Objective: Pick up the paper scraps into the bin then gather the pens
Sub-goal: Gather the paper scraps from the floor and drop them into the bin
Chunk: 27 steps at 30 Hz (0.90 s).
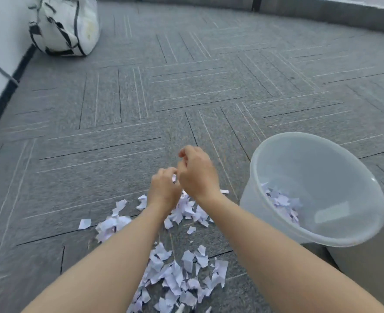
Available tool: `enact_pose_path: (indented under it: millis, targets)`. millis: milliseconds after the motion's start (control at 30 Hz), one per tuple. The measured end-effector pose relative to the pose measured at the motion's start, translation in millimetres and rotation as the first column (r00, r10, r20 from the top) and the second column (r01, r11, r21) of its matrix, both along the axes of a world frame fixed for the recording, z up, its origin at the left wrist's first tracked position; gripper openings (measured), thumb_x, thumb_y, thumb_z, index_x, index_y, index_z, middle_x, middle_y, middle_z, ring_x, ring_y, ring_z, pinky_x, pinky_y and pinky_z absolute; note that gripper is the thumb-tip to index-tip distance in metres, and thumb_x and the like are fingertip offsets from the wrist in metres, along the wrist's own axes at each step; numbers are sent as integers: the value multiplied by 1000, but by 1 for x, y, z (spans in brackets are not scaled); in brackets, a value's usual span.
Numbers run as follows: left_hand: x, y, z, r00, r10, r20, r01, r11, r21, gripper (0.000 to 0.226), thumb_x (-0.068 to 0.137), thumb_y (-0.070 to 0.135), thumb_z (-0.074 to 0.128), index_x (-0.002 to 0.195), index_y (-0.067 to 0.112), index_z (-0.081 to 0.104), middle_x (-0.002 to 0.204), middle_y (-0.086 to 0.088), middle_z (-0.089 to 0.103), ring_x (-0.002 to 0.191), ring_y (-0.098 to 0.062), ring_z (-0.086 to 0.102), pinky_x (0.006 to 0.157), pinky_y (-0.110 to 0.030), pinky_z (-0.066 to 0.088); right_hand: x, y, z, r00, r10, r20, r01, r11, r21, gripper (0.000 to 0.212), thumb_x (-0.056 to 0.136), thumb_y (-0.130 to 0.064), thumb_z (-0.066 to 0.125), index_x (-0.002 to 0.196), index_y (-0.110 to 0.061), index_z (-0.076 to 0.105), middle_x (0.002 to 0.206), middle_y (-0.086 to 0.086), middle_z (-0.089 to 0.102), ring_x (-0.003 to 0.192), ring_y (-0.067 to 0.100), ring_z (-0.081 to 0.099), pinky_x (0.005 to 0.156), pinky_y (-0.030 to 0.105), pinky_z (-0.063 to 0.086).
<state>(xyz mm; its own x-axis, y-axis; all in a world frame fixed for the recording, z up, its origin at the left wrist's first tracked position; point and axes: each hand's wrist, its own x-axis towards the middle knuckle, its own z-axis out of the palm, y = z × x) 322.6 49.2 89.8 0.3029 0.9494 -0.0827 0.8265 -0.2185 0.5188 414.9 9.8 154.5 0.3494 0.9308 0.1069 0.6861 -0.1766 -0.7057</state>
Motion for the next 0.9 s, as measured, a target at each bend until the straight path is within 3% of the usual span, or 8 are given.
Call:
enact_pose_path:
  millis: [100,167,300,500,633,733,800,900]
  targets:
    - [-53,-15,-63,986,54,-155,-95,957,-274,58,86,48,52,138,27,38,146,-8,32,132,-32,30,102,-43,35,5,-11,-88,993,45,108,5,904,-428,46,92,-38,45,137,-27,41,146,8,38,127,32,35,96,45,40]
    - [-71,-23,-90,965,64,-255,-135,953,-271,82,77,65,55,146,34,21,157,-7,9,141,-33,13,110,-48,27,17,-24,-136,983,49,176,60,825,-562,65,86,-62,44,144,-38,26,158,8,15,139,38,19,106,52,31]
    - [-73,-18,-124,933,86,-350,-198,934,-298,120,56,86,53,145,40,-12,156,-7,-20,144,-34,-12,114,-54,9,33,-31,-190,971,52,232,96,807,-583,95,69,-87,36,148,-46,2,161,5,-13,145,41,-6,113,61,11]
    - [-54,-12,-157,950,-138,-281,83,976,-200,128,57,83,55,145,28,-21,156,-3,-22,143,-24,-20,117,-46,-4,23,-9,-218,941,296,164,-208,887,-412,92,78,-77,44,150,-43,1,162,4,-4,148,29,-10,119,47,-1]
    - [-46,-16,-165,974,-163,-158,156,986,-54,111,72,62,64,149,17,-2,157,-4,11,144,-21,7,118,-36,9,14,-5,-223,836,431,340,-305,880,-364,63,88,-55,45,144,-29,35,151,11,34,142,35,24,114,48,18]
    - [-44,-28,-166,964,-184,-191,215,963,162,69,79,48,64,135,18,39,128,-3,46,118,-24,42,100,-37,37,8,-12,-222,804,406,436,-350,914,-205,31,83,-28,44,104,-12,60,103,11,60,92,34,59,73,40,47]
    - [-43,-37,-166,976,-171,-131,194,963,189,38,85,34,62,116,15,53,108,-3,54,98,-25,51,82,-37,45,5,-18,-221,806,399,438,-342,917,-207,13,80,-13,50,91,-9,56,87,10,58,71,31,59,50,32,40]
    - [-45,-48,-162,982,-166,-90,177,975,135,12,87,10,57,98,14,54,92,-2,54,82,-24,52,65,-30,38,-1,-25,-210,837,438,328,-306,871,-384,14,89,-12,52,103,-10,50,99,9,58,77,34,60,52,34,35]
